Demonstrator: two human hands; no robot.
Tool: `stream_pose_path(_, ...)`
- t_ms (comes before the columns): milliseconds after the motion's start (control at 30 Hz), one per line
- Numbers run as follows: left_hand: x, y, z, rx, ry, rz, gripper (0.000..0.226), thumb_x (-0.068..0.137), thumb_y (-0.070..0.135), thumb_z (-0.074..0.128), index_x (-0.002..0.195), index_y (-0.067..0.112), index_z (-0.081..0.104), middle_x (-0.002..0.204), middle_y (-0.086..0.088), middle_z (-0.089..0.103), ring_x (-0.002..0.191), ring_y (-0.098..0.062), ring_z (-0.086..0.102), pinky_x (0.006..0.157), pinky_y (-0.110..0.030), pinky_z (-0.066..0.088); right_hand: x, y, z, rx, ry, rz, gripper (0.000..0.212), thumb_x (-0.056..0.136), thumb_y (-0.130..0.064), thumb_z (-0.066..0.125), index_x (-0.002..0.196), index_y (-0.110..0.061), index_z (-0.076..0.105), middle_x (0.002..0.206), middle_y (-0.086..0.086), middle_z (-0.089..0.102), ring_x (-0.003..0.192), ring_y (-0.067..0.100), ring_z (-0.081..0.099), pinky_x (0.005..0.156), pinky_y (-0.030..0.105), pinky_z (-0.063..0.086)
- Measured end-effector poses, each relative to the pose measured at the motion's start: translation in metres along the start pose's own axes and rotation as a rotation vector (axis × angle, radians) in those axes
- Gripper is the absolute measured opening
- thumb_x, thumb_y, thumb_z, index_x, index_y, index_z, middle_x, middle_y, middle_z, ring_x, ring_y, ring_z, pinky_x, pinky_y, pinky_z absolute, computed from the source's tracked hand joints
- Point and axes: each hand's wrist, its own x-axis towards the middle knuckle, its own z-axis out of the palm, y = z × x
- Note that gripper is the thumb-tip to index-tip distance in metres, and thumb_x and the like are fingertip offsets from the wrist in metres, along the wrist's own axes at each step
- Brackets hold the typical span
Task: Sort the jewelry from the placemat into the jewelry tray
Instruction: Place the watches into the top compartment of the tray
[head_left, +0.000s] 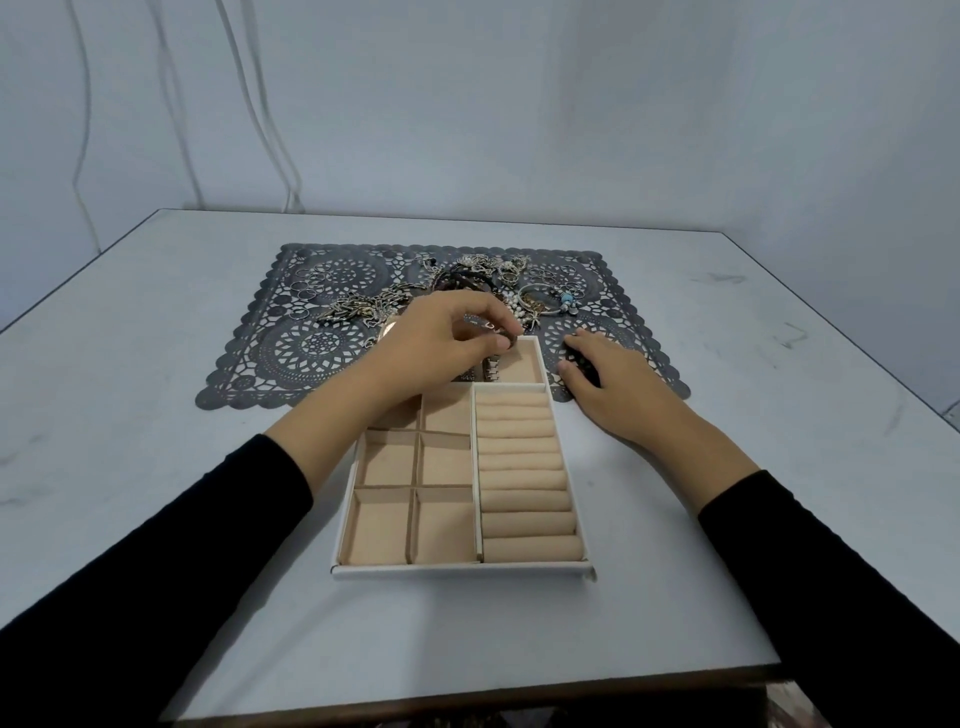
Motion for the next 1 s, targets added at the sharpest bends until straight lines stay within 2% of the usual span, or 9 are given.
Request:
stream_pose_path(167,0.004,-0.002,-0.001,0.246,-0.016,0.193,0.015,0.086,0.007,0.071,0.098,0.017,0.074,0.094,0.004,0.068,0.084,-0.009,0.065,0.077,-0.019,0.051,-0.002,-0.001,-0.001,0.005,0.001,0.004,0.046,0.099,-0.031,0.045,0.141,-0.012,0.043,0.147,0.006,0.042,0.137,0.020,0.036,0.109,0.026,0.024)
stream_pose_path(267,0.006,-0.003,-0.004,0.382,-0.039,0.309,0.016,0.086,0.008,0.071,0.099,0.016,0.074,0.093,0.001,0.067,0.080,-0.015,0.062,0.073,-0.022,0.048,-0.002,-0.004,-0.003,-0.008,0.001,-0.004,0.044,0.100,-0.030,0.045,0.140,-0.012,0.044,0.144,0.006,0.045,0.133,0.021,0.039,0.105,0.025,0.026)
stream_pose_path(367,0.007,-0.002,-0.006,0.438,-0.069,0.361,0.016,0.088,0.009,0.069,0.102,0.016,0.073,0.099,0.001,0.068,0.089,-0.013,0.062,0.079,-0.025,0.048,-0.002,-0.004,-0.003,-0.005,0.005,-0.001,0.044,0.100,-0.030,0.045,0.139,-0.012,0.045,0.143,0.006,0.046,0.132,0.021,0.041,0.104,0.024,0.027)
stream_pose_path(533,0.011,-0.004,-0.012,0.509,-0.092,0.356,0.016,0.091,0.016,0.067,0.107,0.017,0.071,0.103,0.003,0.068,0.094,-0.010,0.061,0.082,-0.025,0.045,-0.002,-0.004,-0.002,0.002,0.005,-0.005,0.045,0.099,-0.030,0.046,0.140,-0.012,0.045,0.142,0.005,0.047,0.132,0.020,0.041,0.104,0.023,0.027)
stream_pose_path(667,0.016,-0.006,-0.017,0.463,-0.097,0.293,0.021,0.090,0.020,0.069,0.110,0.017,0.070,0.100,0.014,0.065,0.093,0.005,0.055,0.077,-0.002,0.034,-0.001,-0.002,-0.002,-0.003,0.003,-0.004,0.046,0.099,-0.032,0.046,0.141,-0.013,0.044,0.145,0.004,0.045,0.134,0.019,0.039,0.107,0.024,0.027)
stream_pose_path(733,0.018,-0.009,-0.019,0.421,-0.105,0.238,0.021,0.089,0.022,0.070,0.109,0.019,0.071,0.097,0.018,0.065,0.085,0.016,0.055,0.072,0.001,0.033,-0.001,-0.002,-0.002,0.000,0.003,-0.002,0.046,0.099,-0.032,0.046,0.141,-0.013,0.044,0.146,0.005,0.043,0.135,0.020,0.039,0.108,0.025,0.026)
stream_pose_path(833,0.020,-0.015,-0.021,0.355,-0.102,0.166,0.021,0.086,0.025,0.073,0.107,0.023,0.073,0.098,0.013,0.071,0.088,0.013,0.059,0.070,-0.002,0.038,-0.001,-0.002,-0.002,0.003,0.005,-0.006,0.045,0.099,-0.031,0.046,0.141,-0.012,0.045,0.144,0.005,0.046,0.133,0.020,0.041,0.105,0.023,0.027)
stream_pose_path(933,0.021,-0.019,-0.021,0.311,-0.103,0.131,0.020,0.084,0.027,0.076,0.103,0.025,0.074,0.101,0.009,0.073,0.095,-0.003,0.064,0.084,-0.020,0.050,-0.001,-0.002,-0.002,0.001,0.011,-0.011,0.045,0.099,-0.030,0.047,0.140,-0.012,0.045,0.142,0.005,0.047,0.131,0.020,0.042,0.104,0.023,0.027)
stream_pose_path(1000,0.022,-0.019,-0.021,0.307,-0.103,0.119,0.021,0.083,0.028,0.076,0.104,0.026,0.074,0.102,0.009,0.073,0.097,-0.003,0.064,0.088,-0.027,0.051,-0.001,-0.002,-0.002,0.001,0.011,-0.010,0.045,0.099,-0.030,0.047,0.140,-0.012,0.045,0.143,0.005,0.047,0.131,0.020,0.042,0.104,0.023,0.028)
